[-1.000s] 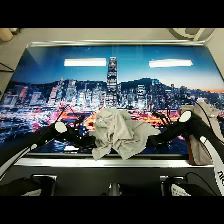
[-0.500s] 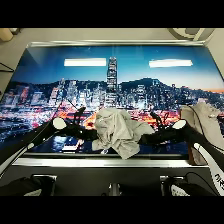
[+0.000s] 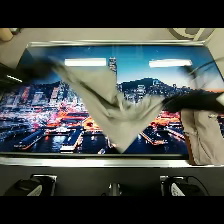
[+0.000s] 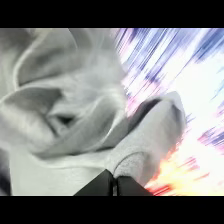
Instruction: Fold the shirts.
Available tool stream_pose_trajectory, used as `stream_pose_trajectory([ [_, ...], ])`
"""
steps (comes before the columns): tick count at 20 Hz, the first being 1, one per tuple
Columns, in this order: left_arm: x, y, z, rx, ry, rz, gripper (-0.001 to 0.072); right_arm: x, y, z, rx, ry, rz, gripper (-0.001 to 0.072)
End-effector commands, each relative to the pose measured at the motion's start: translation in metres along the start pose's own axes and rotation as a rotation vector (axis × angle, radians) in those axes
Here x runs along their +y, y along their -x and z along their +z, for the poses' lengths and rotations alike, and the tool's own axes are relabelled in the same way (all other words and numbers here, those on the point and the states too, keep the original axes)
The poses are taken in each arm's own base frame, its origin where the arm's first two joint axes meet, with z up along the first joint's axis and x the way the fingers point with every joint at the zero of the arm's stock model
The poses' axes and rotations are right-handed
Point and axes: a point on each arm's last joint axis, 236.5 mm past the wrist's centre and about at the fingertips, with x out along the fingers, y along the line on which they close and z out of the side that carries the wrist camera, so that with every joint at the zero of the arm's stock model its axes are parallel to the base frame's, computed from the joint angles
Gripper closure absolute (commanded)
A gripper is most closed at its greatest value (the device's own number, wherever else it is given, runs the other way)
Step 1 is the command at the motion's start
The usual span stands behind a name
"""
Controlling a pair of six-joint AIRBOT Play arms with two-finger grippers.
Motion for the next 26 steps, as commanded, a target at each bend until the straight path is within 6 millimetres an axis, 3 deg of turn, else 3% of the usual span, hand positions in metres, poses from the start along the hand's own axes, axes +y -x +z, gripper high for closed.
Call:
stream_pose_trajectory([
  [1, -0.069, 0.168, 0.167, -0.570, -0.244, 0.086, 0.0680, -0.004, 0.212, 0.128, -0.440, 0.240, -0.519, 0.0691],
  [2, -0.079, 0.200, 0.180, -0.643, -0.271, 0.120, 0.0680, 0.007, 0.258, 0.143, -0.531, 0.269, -0.620, 0.0691],
  [3, -0.086, 0.219, 0.184, -0.685, -0.281, 0.141, 0.0680, 0.021, 0.291, 0.151, -0.601, 0.295, -0.679, 0.0690],
  [4, -0.090, 0.232, 0.183, -0.708, -0.290, 0.161, 0.0680, 0.032, 0.310, 0.155, -0.642, 0.313, -0.708, 0.0690],
  [6, -0.089, 0.234, 0.175, -0.676, -0.299, 0.187, 0.0680, 0.044, 0.319, 0.152, -0.661, 0.310, -0.702, 0.0690],
  [9, -0.068, 0.212, 0.149, -0.526, -0.299, 0.237, 0.0680, 0.036, 0.292, 0.132, -0.537, 0.265, -0.646, 0.0689],
  [11, -0.038, 0.191, 0.122, -0.398, -0.271, 0.287, 0.0679, 0.016, 0.256, 0.104, -0.350, 0.218, -0.597, 0.0689],
  [16, 0.042, 0.110, 0.029, -0.125, -0.083, 0.275, 0.0679, -0.033, 0.112, -0.013, 0.256, -0.049, -0.254, 0.0689],
  [19, 0.079, 0.056, -0.021, -0.105, 0.007, 0.238, 0.0679, -0.074, 0.020, -0.066, 0.362, -0.188, -0.179, 0.0688],
  [22, 0.111, 0.001, -0.060, -0.118, 0.061, 0.251, 0.0679, -0.098, -0.061, -0.108, 0.370, -0.358, -0.131, 0.0688],
  [26, 0.165, -0.077, -0.108, -0.006, 0.117, 0.319, 0.0679, -0.118, -0.131, -0.122, 0.309, -0.525, -0.071, 0.0688],
])
